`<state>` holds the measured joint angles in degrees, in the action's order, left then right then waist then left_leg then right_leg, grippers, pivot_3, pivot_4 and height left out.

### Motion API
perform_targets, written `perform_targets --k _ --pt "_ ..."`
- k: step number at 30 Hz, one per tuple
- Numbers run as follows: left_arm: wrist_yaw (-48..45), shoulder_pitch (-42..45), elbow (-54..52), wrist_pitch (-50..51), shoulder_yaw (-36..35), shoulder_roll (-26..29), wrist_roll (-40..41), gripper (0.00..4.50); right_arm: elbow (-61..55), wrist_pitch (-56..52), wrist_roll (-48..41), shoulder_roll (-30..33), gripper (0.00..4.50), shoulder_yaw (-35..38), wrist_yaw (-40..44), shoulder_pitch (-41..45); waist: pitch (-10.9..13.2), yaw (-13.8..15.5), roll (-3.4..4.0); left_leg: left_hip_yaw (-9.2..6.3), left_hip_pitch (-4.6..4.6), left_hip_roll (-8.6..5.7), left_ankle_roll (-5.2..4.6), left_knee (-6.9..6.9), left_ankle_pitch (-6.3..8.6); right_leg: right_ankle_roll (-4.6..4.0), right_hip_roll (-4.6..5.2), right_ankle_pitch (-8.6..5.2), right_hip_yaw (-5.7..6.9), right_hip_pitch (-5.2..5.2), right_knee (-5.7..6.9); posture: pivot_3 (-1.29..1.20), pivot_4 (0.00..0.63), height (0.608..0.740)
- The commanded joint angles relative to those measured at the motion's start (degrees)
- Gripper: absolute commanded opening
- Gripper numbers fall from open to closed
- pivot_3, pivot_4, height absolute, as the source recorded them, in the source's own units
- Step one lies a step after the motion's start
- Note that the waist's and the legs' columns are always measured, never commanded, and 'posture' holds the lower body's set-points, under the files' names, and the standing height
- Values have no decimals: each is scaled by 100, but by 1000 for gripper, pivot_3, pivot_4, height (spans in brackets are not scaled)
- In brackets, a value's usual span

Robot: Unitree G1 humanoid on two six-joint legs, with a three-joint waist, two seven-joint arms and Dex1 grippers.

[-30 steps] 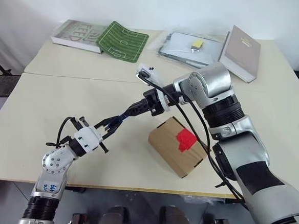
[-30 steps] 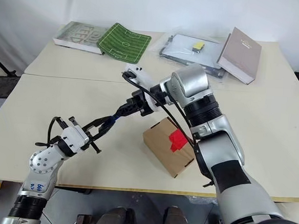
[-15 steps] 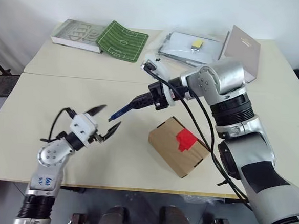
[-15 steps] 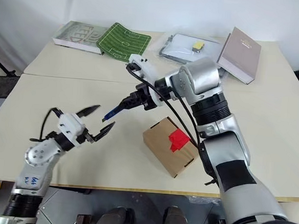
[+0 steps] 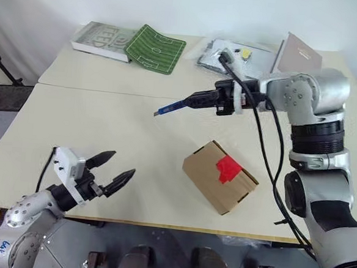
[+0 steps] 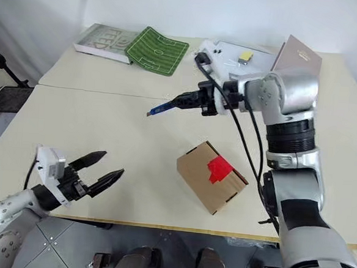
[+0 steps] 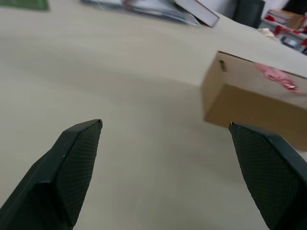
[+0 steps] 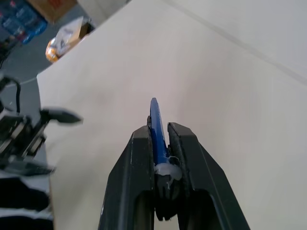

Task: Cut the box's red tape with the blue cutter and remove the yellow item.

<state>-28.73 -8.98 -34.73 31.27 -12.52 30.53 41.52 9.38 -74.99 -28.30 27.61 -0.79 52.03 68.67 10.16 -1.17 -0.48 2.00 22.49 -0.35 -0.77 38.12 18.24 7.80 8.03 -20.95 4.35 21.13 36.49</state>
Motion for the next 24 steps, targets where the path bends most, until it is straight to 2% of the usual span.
perform_targets --k 1,5,10,15,16,24 --pt "548 744 -360 313 443 -406 296 4314 -719 96 -305 284 160 493 -93 -212 1 32 -1 2 0 0 -1 2 0 2 -4 1 2 -3 -5 0 150 740" --pt "386 1754 -82 580 992 -625 358 3362 -1419 -33 -510 746 160 969 -307 -705 2 60 -2 9 -4 7 -3 6 -3 4 -21 2 5 -7 -8 0 150 740" --pt "329 2584 372 928 1387 -702 307 1785 -2251 -333 -767 1209 160 1185 -555 -1281 2 47 -2 15 -7 18 -5 2 -3 4 -38 2 0 -14 -28 0 150 740" --pt "263 3124 874 1764 1821 -649 340 162 -3079 -637 -859 1832 160 1192 -794 -1942 2 105 -2 13 -8 16 -6 3 -4 6 -37 3 -1 -21 -37 0 150 740" --pt "182 3166 919 1775 1879 -629 288 35 -3233 -659 -893 1926 160 1194 -813 -2079 2 106 -2 12 -8 15 -7 3 -4 8 -37 4 -1 -22 -40 0 150 740" --pt "-51 3901 1241 2495 2407 -545 107 35 -4037 -1152 -1349 2173 160 1886 -1072 -2666 5 130 -5 3 -11 13 -8 4 -5 15 -36 8 7 -43 -55 0 150 740"
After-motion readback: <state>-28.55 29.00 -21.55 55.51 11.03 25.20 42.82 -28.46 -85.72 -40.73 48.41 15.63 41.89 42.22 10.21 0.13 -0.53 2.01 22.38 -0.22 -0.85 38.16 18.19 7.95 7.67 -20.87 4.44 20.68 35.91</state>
